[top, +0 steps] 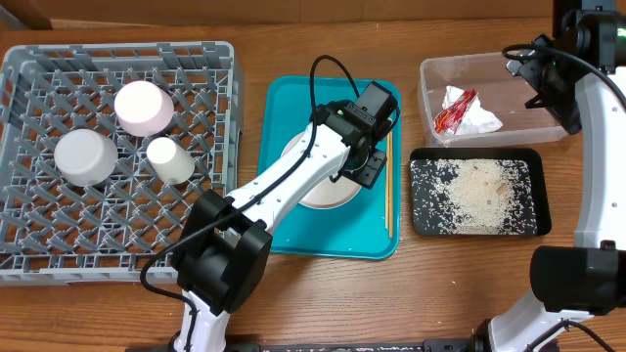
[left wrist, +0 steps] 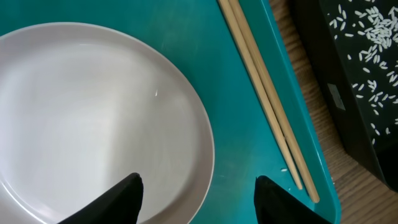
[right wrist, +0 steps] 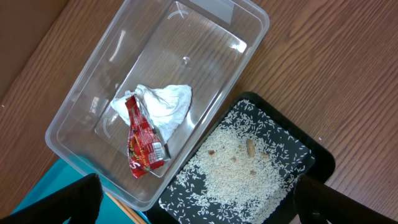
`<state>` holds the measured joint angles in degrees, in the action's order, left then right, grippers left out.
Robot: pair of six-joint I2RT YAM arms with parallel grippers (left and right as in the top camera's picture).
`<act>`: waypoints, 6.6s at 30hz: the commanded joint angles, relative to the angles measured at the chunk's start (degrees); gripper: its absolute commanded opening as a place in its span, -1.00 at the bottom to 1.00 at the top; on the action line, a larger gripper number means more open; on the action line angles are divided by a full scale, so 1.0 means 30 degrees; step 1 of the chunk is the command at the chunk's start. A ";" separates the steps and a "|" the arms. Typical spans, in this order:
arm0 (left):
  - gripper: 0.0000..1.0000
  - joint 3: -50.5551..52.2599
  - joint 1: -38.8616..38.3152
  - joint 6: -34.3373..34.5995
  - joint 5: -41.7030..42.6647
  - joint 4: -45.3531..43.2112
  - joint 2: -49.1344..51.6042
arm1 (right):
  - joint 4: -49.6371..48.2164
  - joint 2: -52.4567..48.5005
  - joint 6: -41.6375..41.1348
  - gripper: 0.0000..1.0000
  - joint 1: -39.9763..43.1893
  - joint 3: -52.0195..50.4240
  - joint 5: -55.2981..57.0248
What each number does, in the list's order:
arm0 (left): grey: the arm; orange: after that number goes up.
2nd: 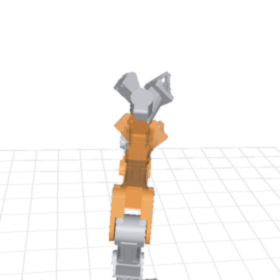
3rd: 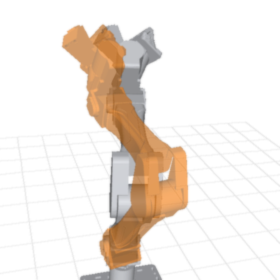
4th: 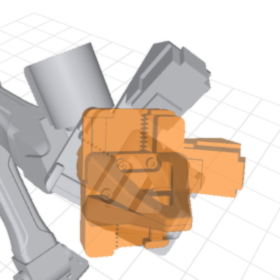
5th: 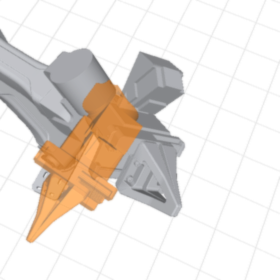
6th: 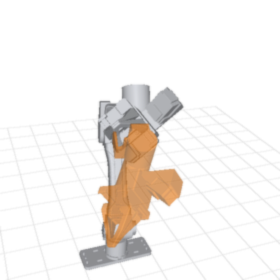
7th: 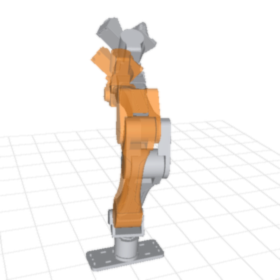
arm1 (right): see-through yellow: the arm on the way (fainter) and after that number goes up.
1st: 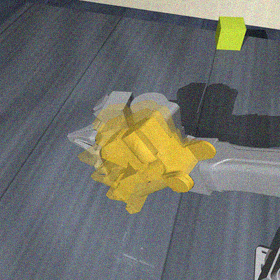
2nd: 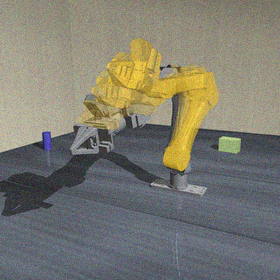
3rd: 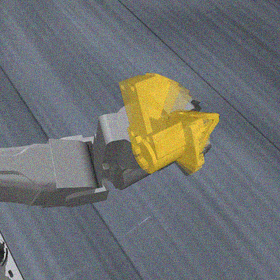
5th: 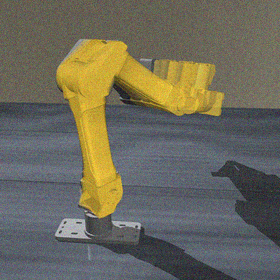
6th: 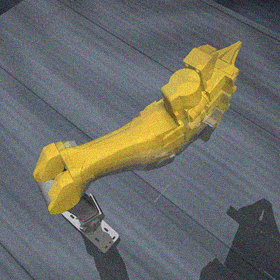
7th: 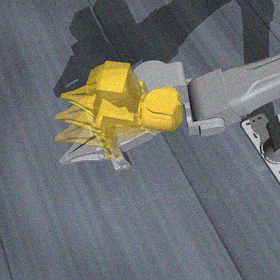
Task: Sort waste into correct bins and load items into the dishwasher
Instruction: 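Move the left gripper right over the white plate on the teal tray, then close the left gripper on the plate rim and tilt it up, then lift the plate and carry it left over the dish rack, then lower the plate upright into the rack's right slots, then open the left gripper and move it right toward the chopsticks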
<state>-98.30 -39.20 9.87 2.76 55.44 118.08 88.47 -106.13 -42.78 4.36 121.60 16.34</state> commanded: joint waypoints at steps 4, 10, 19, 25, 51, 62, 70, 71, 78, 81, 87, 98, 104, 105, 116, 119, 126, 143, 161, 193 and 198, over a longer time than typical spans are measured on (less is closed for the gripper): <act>0.06 -0.0357 -0.0109 0.0321 -0.0284 0.0182 0.1056 | -0.0102 0.0117 0.0066 1.00 -0.0066 0.0036 0.0240; -0.07 -0.0357 -0.0459 0.1013 -0.0342 0.0437 0.2404 | -0.0102 0.0117 0.0073 1.00 -0.0066 0.0036 0.0240; 0.14 -0.0357 -0.1115 0.1632 -0.2557 0.0423 0.2645 | -0.0102 0.0117 0.0066 1.00 -0.0066 0.0036 0.0240; -0.05 -0.0357 -0.1129 0.1872 -0.2681 0.0408 0.2732 | -0.0102 0.0117 0.0073 1.00 -0.0073 0.0036 0.0248; -0.92 -0.0342 -0.1253 0.1872 -0.2113 0.1494 0.3585 | -0.0102 0.0117 0.0066 1.00 -0.0073 0.0036 0.0248; -0.92 -0.5238 0.0160 0.2506 -0.0801 0.6011 0.3519 | -0.0095 0.0117 0.0066 1.00 -0.0066 0.0036 0.0248; -0.92 -1.1096 0.2922 0.1231 0.3286 0.9326 0.3519 | -0.0102 0.0117 0.0066 1.00 -0.0066 0.0036 0.0240; -0.92 -1.1795 0.3381 0.1195 0.3512 0.9704 0.3519 | -0.0102 0.0117 0.0073 1.00 -0.0066 0.0036 0.0248; -0.92 -1.5460 0.7446 -0.0386 0.8983 1.0848 0.3512 | -0.0102 0.0117 0.0066 1.00 -0.0066 0.0036 0.0240; -0.92 -1.5642 0.9500 -0.1129 1.2888 1.0579 0.3512 | -0.0095 0.0117 0.0066 1.00 -0.0066 0.0036 0.0240; -0.92 -1.5642 1.3245 -0.2098 1.7573 1.0367 0.3519 | -0.0102 0.0117 0.0073 1.00 -0.0073 0.0036 0.0240; -0.92 -1.5373 1.6976 -0.3308 1.9088 1.0491 0.3541 | -0.0102 0.0117 0.0066 1.00 -0.0066 0.0036 0.0240; -0.92 -1.3865 1.6925 -0.4095 1.9118 1.0506 0.3643 | -0.0102 0.0117 0.0066 1.00 -0.0066 0.0036 0.0240; -0.92 -1.3595 1.6925 -0.4299 1.9190 1.0506 0.3643 | -0.0102 0.0117 0.0073 1.00 -0.0066 0.0036 0.0240; -0.92 -1.1897 1.6954 -0.5384 1.7209 1.0579 0.3643 | -0.0102 0.0117 0.0066 1.00 -0.0073 0.0036 0.0240; -0.92 -1.1890 1.6954 -0.5384 1.5671 1.0586 0.3643 | -0.0102 0.0117 0.0066 1.00 -0.0073 0.0036 0.0240; -0.51 -1.1883 1.6946 -0.5435 1.4214 1.0499 0.3643 | -0.0102 0.0117 0.0066 1.00 -0.0073 0.0036 0.0240; 0.19 -1.6320 1.6895 -0.1479 0.5020 1.3384 0.2477 | -0.0095 0.0117 0.0066 1.00 -0.0066 0.0036 0.0240; 0.24 -1.7318 1.0054 -0.0889 0.6557 1.3784 -0.0976 | -0.0102 0.0117 0.0073 1.00 -0.0073 0.0036 0.0240; 0.16 -1.6983 -0.0321 0.2871 0.0729 1.3610 0.7067 | -0.0102 0.0117 0.0073 1.00 -0.0066 0.0036 0.0248; 0.21 -1.6983 -0.0321 0.2863 0.0729 1.3770 0.7067 | -0.0102 0.0117 0.0066 1.00 -0.0066 0.0036 0.0248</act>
<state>-149.16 -39.90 17.89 5.50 96.40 138.89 88.47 -106.13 -42.78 4.36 121.60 16.36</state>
